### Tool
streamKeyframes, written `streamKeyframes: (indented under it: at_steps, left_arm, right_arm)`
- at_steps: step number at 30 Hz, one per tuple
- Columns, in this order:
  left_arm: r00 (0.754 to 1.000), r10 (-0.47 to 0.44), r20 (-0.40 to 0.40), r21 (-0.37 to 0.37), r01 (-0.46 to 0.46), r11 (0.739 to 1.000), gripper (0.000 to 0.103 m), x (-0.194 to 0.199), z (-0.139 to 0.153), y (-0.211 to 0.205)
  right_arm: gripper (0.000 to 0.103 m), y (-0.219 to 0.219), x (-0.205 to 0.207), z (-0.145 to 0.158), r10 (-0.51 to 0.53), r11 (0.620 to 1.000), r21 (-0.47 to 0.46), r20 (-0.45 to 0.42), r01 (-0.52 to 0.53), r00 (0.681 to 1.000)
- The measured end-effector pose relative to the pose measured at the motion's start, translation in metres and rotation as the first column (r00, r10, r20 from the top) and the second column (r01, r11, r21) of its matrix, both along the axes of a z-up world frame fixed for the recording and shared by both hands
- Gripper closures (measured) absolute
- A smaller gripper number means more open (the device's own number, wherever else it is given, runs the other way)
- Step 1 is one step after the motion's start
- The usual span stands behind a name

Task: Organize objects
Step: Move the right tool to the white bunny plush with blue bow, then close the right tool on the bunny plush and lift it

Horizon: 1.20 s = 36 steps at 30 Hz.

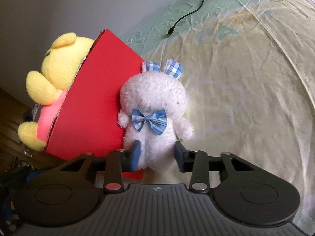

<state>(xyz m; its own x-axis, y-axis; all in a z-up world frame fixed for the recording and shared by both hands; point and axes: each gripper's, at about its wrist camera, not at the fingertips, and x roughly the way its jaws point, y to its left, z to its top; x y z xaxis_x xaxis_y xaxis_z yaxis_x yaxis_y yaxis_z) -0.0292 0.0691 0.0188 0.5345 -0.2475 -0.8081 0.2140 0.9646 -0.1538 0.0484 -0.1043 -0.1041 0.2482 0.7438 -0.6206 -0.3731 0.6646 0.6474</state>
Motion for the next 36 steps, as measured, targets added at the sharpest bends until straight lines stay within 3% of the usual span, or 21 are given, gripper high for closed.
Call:
streamKeyframes:
  at_steps: [2,12,18,22,27,29,34,36]
  left_arm:
    - [1.000,-0.016,-0.002,-0.005,0.016,1.000,0.004,0.001,-0.001,-0.003]
    - [0.993,-0.117,-0.025,-0.019,0.116,0.993,0.004,0.001,-0.009,-0.028]
    - [0.983,-0.179,-0.044,-0.021,0.178,0.984,0.004,-0.001,-0.016,-0.047]
    - [0.976,-0.211,-0.058,-0.022,0.210,0.977,0.004,-0.002,-0.021,-0.058]
    - [0.974,-0.218,-0.067,-0.021,0.217,0.976,0.004,0.003,-0.026,-0.068]
    - [0.975,-0.211,-0.075,-0.020,0.210,0.978,0.004,0.006,-0.030,-0.071]
    - [0.976,-0.173,-0.130,-0.020,0.172,0.985,0.004,0.019,-0.047,-0.073]
    - [0.976,-0.161,-0.145,-0.014,0.160,0.987,0.006,0.023,-0.052,-0.072]
  right_arm:
    - [0.076,-0.007,-0.001,0.002,0.002,1.000,-0.003,0.001,-0.002,1.000]
    - [0.078,-0.049,-0.020,0.018,0.035,0.999,-0.044,0.062,-0.032,0.997]
    - [0.077,-0.084,-0.029,0.020,0.019,0.999,-0.045,0.014,-0.018,1.000]
    - [0.072,-0.098,-0.029,0.022,0.014,1.000,-0.024,-0.008,-0.014,1.000]
    - [0.069,-0.109,-0.020,0.027,-0.051,0.995,0.084,-0.019,0.053,0.999]
    - [0.057,-0.106,-0.012,0.025,-0.071,0.993,0.090,-0.024,0.072,0.997]
    - [0.055,-0.084,-0.002,0.014,-0.024,0.995,0.098,-0.050,0.029,0.998]
    - [0.048,-0.074,0.000,0.010,0.002,0.995,0.099,-0.056,0.003,0.998]
